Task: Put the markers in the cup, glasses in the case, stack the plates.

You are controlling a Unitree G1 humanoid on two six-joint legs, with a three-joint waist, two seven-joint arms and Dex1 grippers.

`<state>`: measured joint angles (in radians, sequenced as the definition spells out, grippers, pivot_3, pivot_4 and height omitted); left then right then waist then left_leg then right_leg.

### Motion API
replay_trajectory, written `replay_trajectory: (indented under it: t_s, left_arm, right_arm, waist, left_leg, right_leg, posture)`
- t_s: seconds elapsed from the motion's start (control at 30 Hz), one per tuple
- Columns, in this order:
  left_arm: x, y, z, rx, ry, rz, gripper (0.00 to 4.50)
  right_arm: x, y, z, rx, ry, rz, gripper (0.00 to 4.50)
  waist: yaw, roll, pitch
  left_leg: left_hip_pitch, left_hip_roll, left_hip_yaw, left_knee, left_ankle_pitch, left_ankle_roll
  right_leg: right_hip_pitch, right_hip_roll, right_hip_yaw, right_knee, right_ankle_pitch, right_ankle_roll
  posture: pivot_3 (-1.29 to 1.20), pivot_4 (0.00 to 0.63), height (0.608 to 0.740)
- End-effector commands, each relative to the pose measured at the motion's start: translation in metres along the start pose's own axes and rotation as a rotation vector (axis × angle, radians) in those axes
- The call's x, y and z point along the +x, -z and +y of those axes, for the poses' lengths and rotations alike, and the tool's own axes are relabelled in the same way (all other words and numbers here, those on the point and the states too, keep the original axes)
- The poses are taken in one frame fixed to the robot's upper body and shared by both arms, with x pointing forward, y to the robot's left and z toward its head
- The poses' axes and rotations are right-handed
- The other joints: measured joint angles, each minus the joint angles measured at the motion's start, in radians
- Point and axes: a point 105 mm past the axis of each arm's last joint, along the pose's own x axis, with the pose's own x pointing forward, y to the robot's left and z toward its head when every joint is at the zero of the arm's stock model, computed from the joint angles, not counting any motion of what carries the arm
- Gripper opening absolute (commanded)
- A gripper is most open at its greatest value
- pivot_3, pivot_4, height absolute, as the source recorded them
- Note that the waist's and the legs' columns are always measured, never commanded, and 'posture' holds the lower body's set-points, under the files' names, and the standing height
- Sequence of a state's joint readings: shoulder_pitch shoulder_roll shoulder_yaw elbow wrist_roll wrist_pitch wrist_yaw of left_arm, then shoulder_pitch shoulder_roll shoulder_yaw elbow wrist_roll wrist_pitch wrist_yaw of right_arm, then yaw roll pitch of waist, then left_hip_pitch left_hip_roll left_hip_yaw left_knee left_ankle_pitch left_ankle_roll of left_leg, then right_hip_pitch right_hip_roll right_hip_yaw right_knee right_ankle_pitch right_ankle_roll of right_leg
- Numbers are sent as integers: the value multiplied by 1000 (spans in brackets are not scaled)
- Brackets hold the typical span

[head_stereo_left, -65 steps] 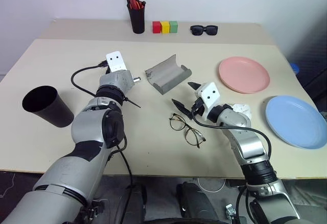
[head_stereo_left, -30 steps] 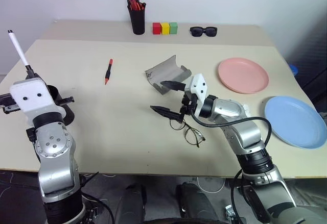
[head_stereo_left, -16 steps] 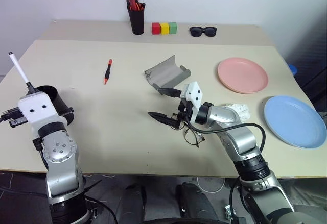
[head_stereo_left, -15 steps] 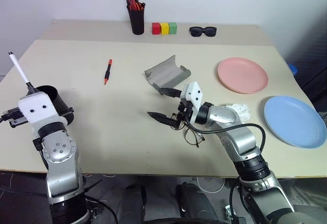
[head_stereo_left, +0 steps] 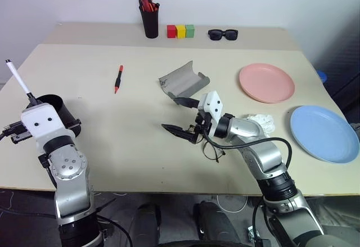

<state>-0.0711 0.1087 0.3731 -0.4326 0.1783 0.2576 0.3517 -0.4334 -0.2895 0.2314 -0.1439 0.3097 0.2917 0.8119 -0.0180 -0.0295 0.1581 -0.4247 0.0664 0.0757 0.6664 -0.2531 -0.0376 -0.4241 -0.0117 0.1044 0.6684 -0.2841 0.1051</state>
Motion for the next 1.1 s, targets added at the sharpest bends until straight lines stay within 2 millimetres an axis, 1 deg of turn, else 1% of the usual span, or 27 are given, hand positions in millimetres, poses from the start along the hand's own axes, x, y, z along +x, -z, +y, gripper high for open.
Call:
replay_trajectory:
  t_s: [0.03, 0.3, 0.43, 0.5, 0.57, 0.6, 0.63, 0.67, 0.73, 0.8, 0.87, 0.93, 0.97, 1.0, 1.03, 1.1]
  left_arm:
    - [0, -11, 4, 39, -28, -55, 1758]
    - [0, -13, 5, 26, -36, -64, 1758]
    - [4, -29, 1, -5, -29, -121, 1758]
    - [9, -48, -10, -35, 18, -177, 1758]
    - [17, -75, -41, -103, 161, -228, 1758]
    - [19, -84, -55, -120, 230, -237, 1758]
    - [21, -89, -67, -122, 288, -232, 1758]
    - [24, -89, -78, -117, 333, -205, 2021]
    - [31, -84, -92, -112, 371, -118, 2604]
    - [43, -66, -106, -131, 390, 44, 3614]
    - [53, -50, -121, -167, 421, 197, 4457]
    - [62, -29, -137, -180, 441, 360, 4457]
    - [66, -22, -142, -187, 446, 421, 4457]
    - [71, -14, -148, -162, 443, 478, 4457]
    - [74, -9, -151, -142, 439, 513, 4457]
    - [83, 2, -161, -165, 458, 590, 4457]
  right_arm:
    - [3, -14, 6, -33, -23, -47, 4500]
    - [4, -15, 6, -31, -23, -50, 4500]
    - [4, -15, 5, -30, -20, -51, 4500]
    - [4, -15, 5, -30, -16, -52, 4500]
    - [4, -16, 2, -29, -5, -56, 4500]
    - [4, -17, 1, -28, 1, -58, 4500]
    - [4, -17, 0, -27, 5, -59, 4500]
    - [4, -18, -1, -28, 9, -61, 4500]
    - [5, -18, -2, -31, 15, -63, 4500]
    - [6, -19, -3, -33, 22, -67, 4500]
    - [6, -20, -4, -34, 27, -68, 4500]
    - [6, -20, -4, -36, 32, -69, 4500]
    - [5, -20, -4, -36, 34, -69, 4500]
    - [5, -20, -4, -36, 39, -69, 4500]
    - [5, -20, -4, -36, 42, -69, 4500]
    - [3, -20, -4, -34, 55, -70, 4500]
  waist:
    - [0, 0, 0]
    - [0, 0, 0]
    - [0, 0, 0]
    - [2, 0, 0]
    - [9, -2, 1]
    - [9, -3, 0]
    - [8, -3, 0]
    - [6, -3, 0]
    - [1, -3, 0]
    - [-3, -3, 0]
    - [-5, -3, 0]
    - [-2, -3, 0]
    - [-1, -3, 0]
    - [-1, -3, 0]
    - [0, -4, 1]
    - [1, -4, 1]
  left_leg:
    - [0, 0, 0, 0, 0, 0]
    - [0, 0, 0, 0, 0, 0]
    - [0, 0, 0, 0, 0, 0]
    - [0, 0, 0, 0, 0, 0]
    - [0, 0, 0, 0, 0, 0]
    - [-1, 0, -1, 1, 0, 0]
    - [-1, 0, -1, 1, 0, 0]
    - [-1, -1, -1, 1, 0, 0]
    - [-1, -1, 0, 1, 0, 1]
    - [-1, 0, 0, 0, -1, 1]
    - [-1, 0, -2, -1, 0, 1]
    - [-1, 0, -2, -1, 0, 1]
    - [-1, 0, -2, -1, 0, 1]
    - [-1, 0, -2, -1, 0, 1]
    - [-1, 0, -2, -1, 0, 1]
    - [-2, -1, -2, -1, 0, 1]
  right_leg:
    - [0, 0, 0, 0, 0, 0]
    - [0, 0, 0, 0, 0, 0]
    - [0, 0, 0, 0, 0, 0]
    - [0, 0, 0, 0, 0, 0]
    - [0, 0, 0, 0, 0, 0]
    - [0, 0, -1, 0, 0, 0]
    - [0, 0, -2, -1, 0, 0]
    - [1, 0, -1, -1, 0, 0]
    - [1, 0, -1, -2, 0, 0]
    - [0, 0, -1, -2, 0, 0]
    - [-1, 2, -1, -1, 0, 0]
    - [-1, 2, -2, -1, 0, 0]
    - [-1, 2, -2, -1, 0, 0]
    - [-1, 1, -2, -1, 0, 0]
    - [-1, 1, -2, -2, 0, 0]
    - [0, 1, -2, -2, 0, 0]
  posture:
    - [0, 150, 725]
    - [0, 150, 725]
    - [0, 150, 725]
    - [0, 150, 725]
    - [0, 150, 725]
    - [0, 150, 725]
    - [0, 150, 725]
    - [0, 150, 725]
    - [0, 150, 725]
    - [0, 150, 725]
    - [0, 150, 725]
    - [0, 150, 725]
    - [0, 150, 725]
    - [0, 150, 725]
    - [0, 150, 725]
    - [0, 150, 725]
